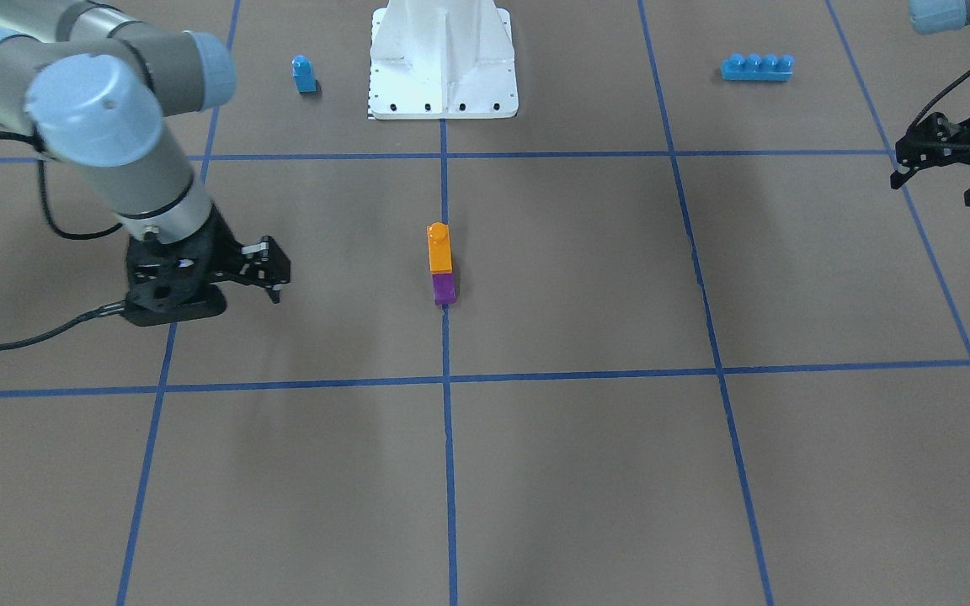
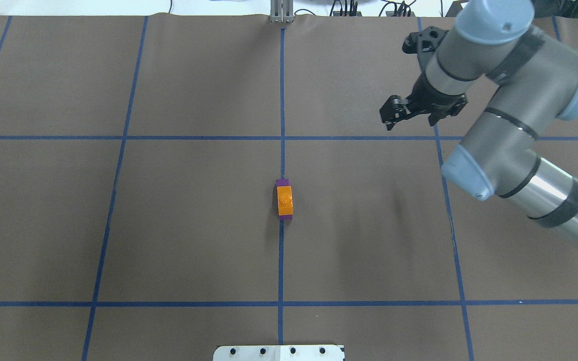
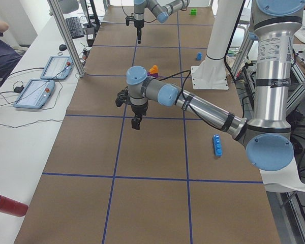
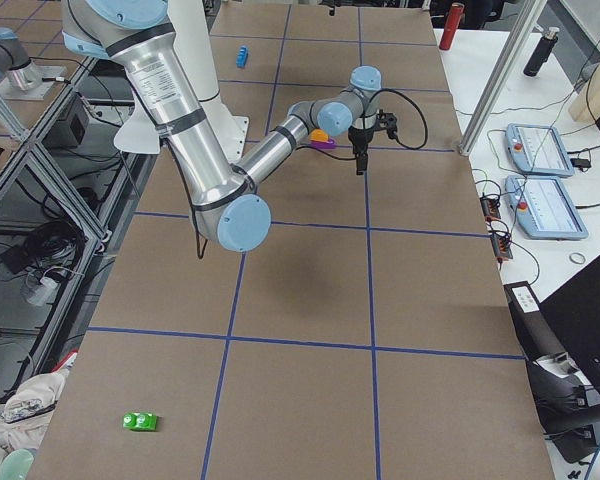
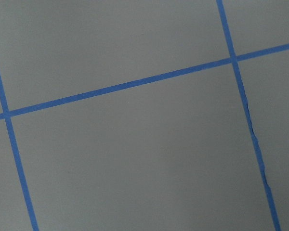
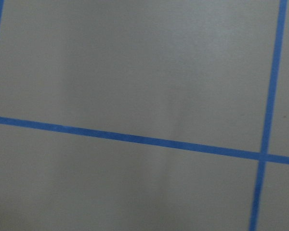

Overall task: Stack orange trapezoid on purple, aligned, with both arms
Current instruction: 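Open the right gripper and raise it away from the stack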

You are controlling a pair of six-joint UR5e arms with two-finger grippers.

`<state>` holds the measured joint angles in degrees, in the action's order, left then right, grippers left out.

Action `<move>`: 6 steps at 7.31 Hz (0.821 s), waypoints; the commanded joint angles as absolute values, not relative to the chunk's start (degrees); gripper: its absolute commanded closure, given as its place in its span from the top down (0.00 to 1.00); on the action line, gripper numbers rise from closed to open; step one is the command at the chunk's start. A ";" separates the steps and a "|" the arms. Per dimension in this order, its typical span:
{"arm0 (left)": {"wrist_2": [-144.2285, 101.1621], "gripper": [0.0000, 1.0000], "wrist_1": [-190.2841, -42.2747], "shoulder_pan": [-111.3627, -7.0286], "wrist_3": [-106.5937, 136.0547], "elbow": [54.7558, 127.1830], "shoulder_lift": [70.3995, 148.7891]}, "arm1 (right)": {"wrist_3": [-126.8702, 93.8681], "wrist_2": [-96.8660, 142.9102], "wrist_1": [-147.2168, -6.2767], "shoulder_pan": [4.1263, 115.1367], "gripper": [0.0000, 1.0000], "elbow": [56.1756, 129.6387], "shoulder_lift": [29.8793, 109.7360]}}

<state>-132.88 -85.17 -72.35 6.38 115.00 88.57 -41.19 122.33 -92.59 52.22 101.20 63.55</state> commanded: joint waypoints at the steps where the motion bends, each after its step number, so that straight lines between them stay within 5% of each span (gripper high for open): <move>1: -132.89 1.00 -85.08 -76.44 -4.17 110.94 88.33 | -21.18 127.78 -92.29 63.24 1.00 102.74 75.10; 6: -132.89 1.00 -86.30 -90.68 -18.72 100.56 84.03 | 9.90 130.08 -92.81 85.57 1.00 98.36 91.73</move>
<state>-132.85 -85.50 -87.48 -17.39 102.69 85.15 4.17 129.84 -92.80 80.32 99.96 87.83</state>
